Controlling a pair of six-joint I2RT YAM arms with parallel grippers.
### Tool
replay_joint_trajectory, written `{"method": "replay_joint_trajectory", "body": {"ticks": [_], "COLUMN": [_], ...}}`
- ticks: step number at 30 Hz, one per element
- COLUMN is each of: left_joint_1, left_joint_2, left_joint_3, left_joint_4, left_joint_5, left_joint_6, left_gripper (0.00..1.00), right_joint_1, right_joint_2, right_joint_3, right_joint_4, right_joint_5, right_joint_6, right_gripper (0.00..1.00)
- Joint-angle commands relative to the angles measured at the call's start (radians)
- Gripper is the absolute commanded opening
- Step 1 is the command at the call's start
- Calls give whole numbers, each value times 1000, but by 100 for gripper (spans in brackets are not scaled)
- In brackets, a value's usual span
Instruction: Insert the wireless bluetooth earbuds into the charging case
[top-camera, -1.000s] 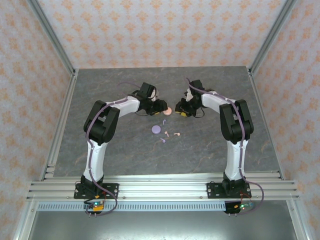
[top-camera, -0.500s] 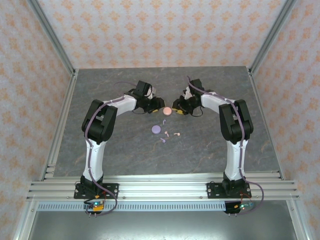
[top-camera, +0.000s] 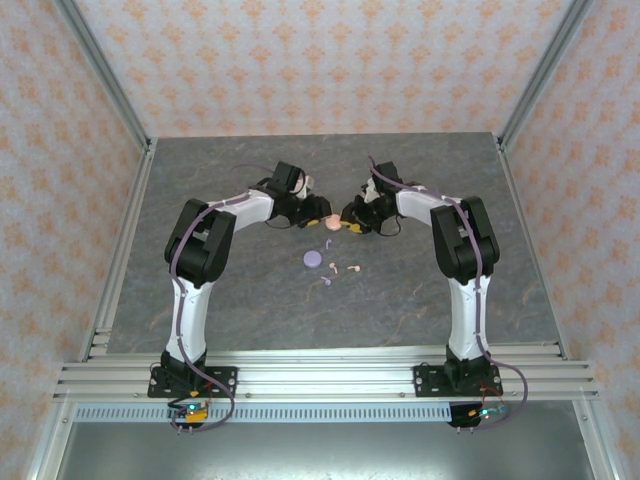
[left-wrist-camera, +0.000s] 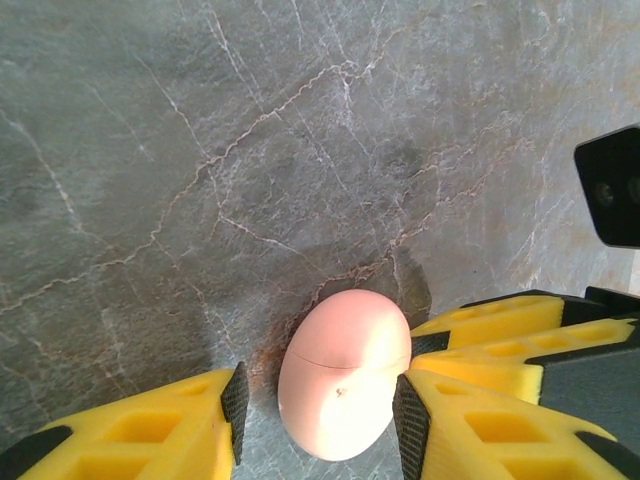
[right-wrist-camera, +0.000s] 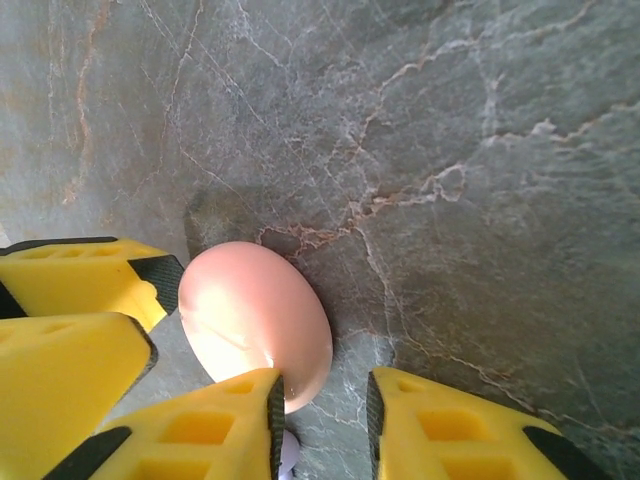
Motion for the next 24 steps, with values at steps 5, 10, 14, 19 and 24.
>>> {"method": "replay_joint_trajectory", "body": {"ticks": [5,10,14,19,24], "left_joint_1": [-9,-14,-19,-30,-38], "left_joint_2": [41,48,40,33,32], "left_joint_3": [12,7,-13,-47,-55], "left_joint_4": [1,16,20,64,75], "left_joint_5": [36,66,73,101,100], "left_joint_6": [23,14,6,-23,-37], "left_gripper": [46,46,46,45,43], "right_joint_1": [8,8,8,8,9], "right_joint_2": [28,42,48,57,56], "right_joint_3": [38,48,47,46,39], "right_joint_4": [9,4,5,3,7], "right_joint_5": [0,-2,-6,-4,-5], "right_joint_6": [13,13,9,7,10], "right_gripper": [29,29,29,27,27]}}
